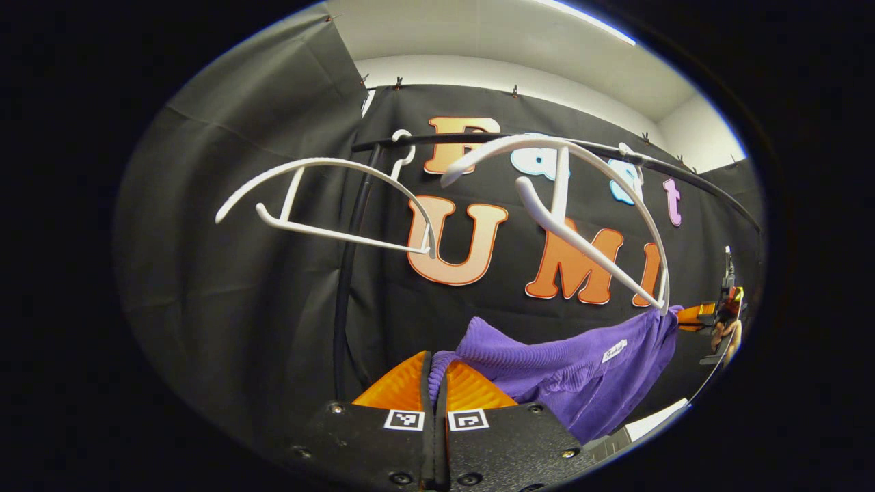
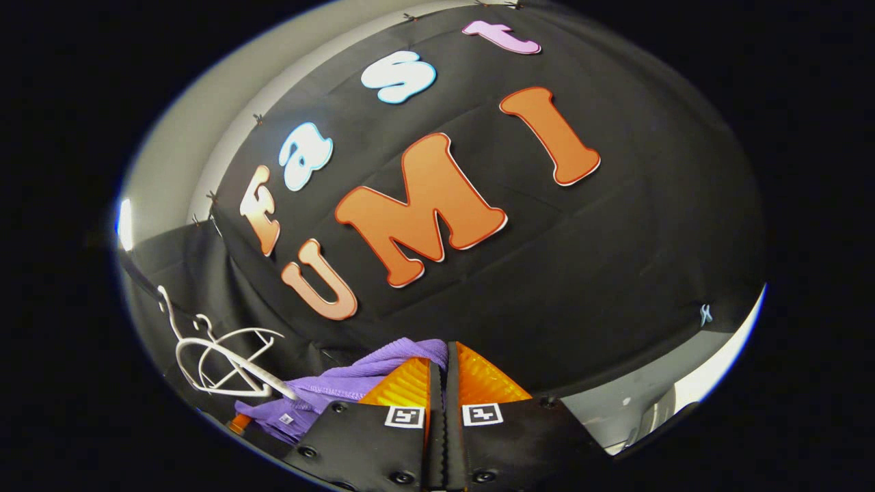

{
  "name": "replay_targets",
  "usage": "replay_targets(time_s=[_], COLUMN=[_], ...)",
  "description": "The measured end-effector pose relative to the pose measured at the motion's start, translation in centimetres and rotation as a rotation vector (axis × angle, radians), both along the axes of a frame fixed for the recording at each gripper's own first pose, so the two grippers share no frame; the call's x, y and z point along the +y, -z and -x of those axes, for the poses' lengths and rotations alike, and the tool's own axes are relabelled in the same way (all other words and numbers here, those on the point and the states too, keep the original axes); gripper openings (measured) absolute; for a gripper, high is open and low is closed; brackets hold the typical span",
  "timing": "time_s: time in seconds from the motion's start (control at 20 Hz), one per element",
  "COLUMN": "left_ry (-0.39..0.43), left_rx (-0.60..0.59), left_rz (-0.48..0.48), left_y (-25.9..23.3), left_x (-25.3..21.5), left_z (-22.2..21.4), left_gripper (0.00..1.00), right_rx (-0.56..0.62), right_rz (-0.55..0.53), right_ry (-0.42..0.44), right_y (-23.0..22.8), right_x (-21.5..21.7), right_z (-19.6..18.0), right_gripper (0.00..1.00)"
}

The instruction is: Grasp the clothes on the hanger with both hands and then place them into the laundry hamper below.

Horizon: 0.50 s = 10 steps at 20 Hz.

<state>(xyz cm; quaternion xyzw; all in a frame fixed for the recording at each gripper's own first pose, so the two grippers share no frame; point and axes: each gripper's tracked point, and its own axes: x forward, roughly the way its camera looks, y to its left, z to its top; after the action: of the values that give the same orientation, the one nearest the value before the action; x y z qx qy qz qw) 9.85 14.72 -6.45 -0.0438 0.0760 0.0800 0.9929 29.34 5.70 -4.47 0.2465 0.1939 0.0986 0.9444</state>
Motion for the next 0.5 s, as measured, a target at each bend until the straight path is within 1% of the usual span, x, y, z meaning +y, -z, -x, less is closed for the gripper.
replay_targets(time_s=[0.1, 0.25, 0.4, 0.5], left_ry=[0.002, 0.034, 0.078, 0.114], left_rx=[0.016, 0.022, 0.015, 0.005], left_rz=[0.001, 0.019, 0.006, 0.003], left_y=[0.9, 1.5, 1.7, 1.8], left_x=[-0.2, -1.9, -4.6, -6.5], left_z=[0.0, 0.0, 0.6, 0.8], left_gripper=[0.00, 0.00, 0.01, 0.00], right_rx=[0.016, 0.021, -0.008, -0.020], right_rz=[0.010, 0.057, 0.115, 0.123], right_ry=[-0.021, -0.071, -0.118, -0.124], right_y=[1.1, 2.9, 4.1, 4.6], right_x=[0.3, 2.1, 3.8, 4.3], right_z=[1.0, 3.2, 5.8, 7.4], right_gripper=[0.07, 0.07, 0.07, 0.07])
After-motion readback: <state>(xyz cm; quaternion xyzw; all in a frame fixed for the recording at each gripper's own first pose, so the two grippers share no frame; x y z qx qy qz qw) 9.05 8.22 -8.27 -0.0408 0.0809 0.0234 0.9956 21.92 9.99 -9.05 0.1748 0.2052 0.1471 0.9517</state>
